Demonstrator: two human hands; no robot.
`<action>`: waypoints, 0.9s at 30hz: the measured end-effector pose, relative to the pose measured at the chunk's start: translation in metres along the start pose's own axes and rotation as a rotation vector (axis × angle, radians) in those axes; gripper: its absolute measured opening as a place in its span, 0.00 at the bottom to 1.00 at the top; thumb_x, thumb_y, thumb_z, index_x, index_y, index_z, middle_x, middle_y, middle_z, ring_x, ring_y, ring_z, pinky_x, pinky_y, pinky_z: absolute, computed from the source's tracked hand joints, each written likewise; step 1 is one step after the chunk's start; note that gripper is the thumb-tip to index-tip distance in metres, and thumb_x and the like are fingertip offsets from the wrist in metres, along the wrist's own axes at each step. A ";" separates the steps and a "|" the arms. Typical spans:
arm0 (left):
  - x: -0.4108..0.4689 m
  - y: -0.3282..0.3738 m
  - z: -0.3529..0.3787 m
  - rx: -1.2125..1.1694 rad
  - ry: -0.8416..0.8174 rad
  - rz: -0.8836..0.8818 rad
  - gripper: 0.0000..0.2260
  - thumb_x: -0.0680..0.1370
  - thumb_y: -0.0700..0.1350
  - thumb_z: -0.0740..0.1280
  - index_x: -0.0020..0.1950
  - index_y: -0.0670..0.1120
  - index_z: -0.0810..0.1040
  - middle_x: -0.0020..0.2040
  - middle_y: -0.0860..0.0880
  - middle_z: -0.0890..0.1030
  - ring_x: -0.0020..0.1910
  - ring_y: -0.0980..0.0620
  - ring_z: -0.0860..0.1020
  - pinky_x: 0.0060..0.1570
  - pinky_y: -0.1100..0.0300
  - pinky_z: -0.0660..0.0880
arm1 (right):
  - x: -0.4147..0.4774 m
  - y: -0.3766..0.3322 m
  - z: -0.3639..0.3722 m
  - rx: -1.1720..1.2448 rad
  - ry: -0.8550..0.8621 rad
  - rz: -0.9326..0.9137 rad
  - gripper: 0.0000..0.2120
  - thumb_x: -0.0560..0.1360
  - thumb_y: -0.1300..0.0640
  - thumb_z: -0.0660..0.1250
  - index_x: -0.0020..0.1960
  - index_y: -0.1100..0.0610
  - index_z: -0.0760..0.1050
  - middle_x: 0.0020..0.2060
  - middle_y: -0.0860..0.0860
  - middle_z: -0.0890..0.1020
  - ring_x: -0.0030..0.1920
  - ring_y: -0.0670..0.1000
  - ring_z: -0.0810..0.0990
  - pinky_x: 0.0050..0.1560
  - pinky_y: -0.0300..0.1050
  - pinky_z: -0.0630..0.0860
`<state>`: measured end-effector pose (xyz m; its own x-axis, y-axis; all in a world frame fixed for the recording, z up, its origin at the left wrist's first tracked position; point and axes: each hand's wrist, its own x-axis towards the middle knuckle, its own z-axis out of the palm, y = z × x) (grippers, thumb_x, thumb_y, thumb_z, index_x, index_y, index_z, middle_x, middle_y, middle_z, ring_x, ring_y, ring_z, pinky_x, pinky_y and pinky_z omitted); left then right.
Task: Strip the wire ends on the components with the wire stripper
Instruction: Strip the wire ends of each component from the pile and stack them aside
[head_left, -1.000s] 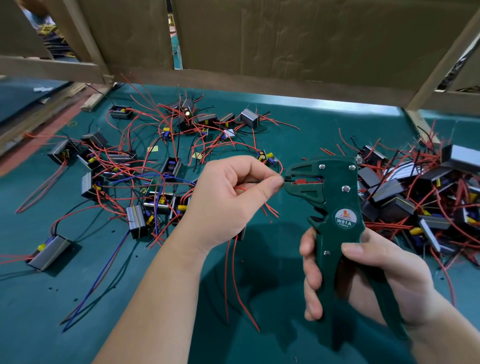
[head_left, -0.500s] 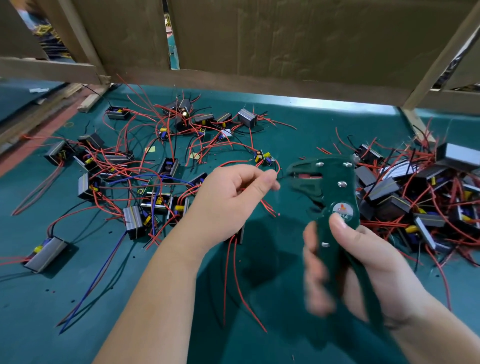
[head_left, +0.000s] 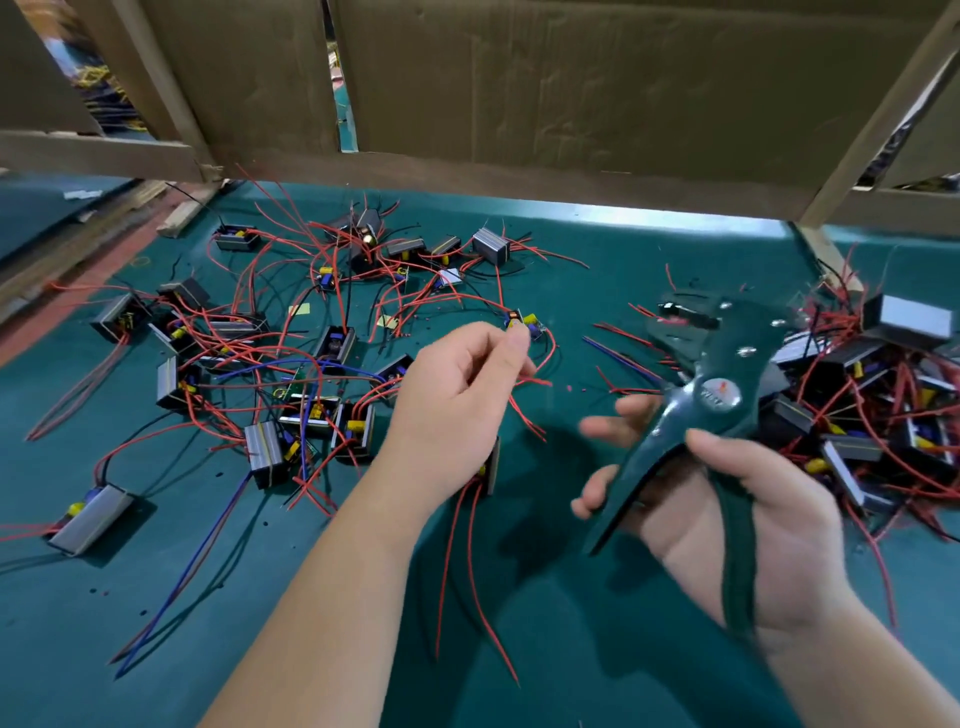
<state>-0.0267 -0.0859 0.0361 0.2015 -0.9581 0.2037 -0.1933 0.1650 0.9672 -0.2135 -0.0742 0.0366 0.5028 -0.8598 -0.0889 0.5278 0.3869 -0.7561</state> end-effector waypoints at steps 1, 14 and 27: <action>0.000 -0.001 0.003 -0.072 0.027 -0.037 0.16 0.78 0.55 0.60 0.32 0.52 0.75 0.21 0.58 0.65 0.22 0.61 0.63 0.29 0.61 0.58 | 0.000 0.003 0.001 -0.007 -0.035 0.005 0.29 0.57 0.51 0.79 0.54 0.62 0.80 0.55 0.65 0.80 0.37 0.64 0.79 0.42 0.59 0.78; -0.010 -0.006 0.020 0.164 -0.069 0.034 0.11 0.78 0.53 0.58 0.39 0.52 0.72 0.28 0.57 0.70 0.29 0.59 0.66 0.31 0.65 0.64 | -0.001 0.012 0.012 -0.025 -0.045 -0.054 0.31 0.60 0.57 0.79 0.59 0.68 0.75 0.44 0.70 0.79 0.37 0.68 0.78 0.40 0.63 0.76; -0.007 -0.007 0.017 0.272 -0.071 -0.022 0.13 0.78 0.50 0.67 0.36 0.47 0.73 0.25 0.55 0.70 0.25 0.59 0.65 0.28 0.65 0.62 | 0.001 0.006 0.006 -0.092 0.046 -0.128 0.32 0.62 0.65 0.69 0.66 0.64 0.71 0.41 0.68 0.79 0.38 0.65 0.79 0.43 0.62 0.76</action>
<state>-0.0435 -0.0847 0.0257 0.1424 -0.9764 0.1624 -0.4423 0.0840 0.8929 -0.2054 -0.0707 0.0356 0.4026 -0.9152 -0.0155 0.5201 0.2427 -0.8189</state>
